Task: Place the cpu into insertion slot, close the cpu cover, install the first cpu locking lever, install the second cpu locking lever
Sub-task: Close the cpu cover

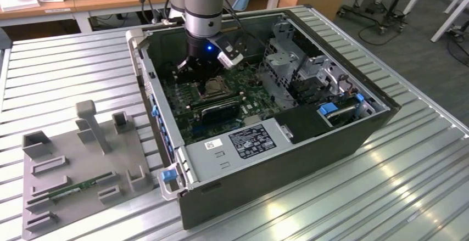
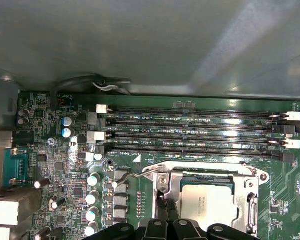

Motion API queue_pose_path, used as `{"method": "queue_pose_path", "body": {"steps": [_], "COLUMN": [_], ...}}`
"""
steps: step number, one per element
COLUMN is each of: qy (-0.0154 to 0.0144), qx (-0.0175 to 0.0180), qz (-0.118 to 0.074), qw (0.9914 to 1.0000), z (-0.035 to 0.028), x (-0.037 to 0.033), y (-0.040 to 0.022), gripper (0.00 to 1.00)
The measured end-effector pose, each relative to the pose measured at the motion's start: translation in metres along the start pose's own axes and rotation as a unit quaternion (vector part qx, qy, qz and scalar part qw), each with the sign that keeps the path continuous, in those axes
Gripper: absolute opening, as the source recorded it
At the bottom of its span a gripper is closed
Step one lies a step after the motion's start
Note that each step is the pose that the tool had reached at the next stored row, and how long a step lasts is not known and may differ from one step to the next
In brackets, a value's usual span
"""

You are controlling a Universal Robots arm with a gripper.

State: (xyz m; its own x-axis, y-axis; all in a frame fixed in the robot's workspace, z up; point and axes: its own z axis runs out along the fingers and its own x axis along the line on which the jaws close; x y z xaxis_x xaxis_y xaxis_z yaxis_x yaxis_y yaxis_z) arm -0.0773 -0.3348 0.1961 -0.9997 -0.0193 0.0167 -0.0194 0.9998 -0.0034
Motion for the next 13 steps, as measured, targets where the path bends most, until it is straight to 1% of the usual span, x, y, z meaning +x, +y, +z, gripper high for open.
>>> {"method": "queue_pose_path", "body": {"steps": [5, 10, 13], "qy": [-0.0003, -0.0014, -0.001], "qx": [-0.0003, -0.0018, -0.0013], "qz": [0.0, 0.0, 0.0], "qw": [1.0, 1.0, 1.0], "z": [-0.0007, -0.0027, -0.0049], "x": [-0.0001, -0.0008, -0.0006], "y": [0.0002, 0.0011, 0.0009], "gripper": [0.11, 0.11, 0.11]}}
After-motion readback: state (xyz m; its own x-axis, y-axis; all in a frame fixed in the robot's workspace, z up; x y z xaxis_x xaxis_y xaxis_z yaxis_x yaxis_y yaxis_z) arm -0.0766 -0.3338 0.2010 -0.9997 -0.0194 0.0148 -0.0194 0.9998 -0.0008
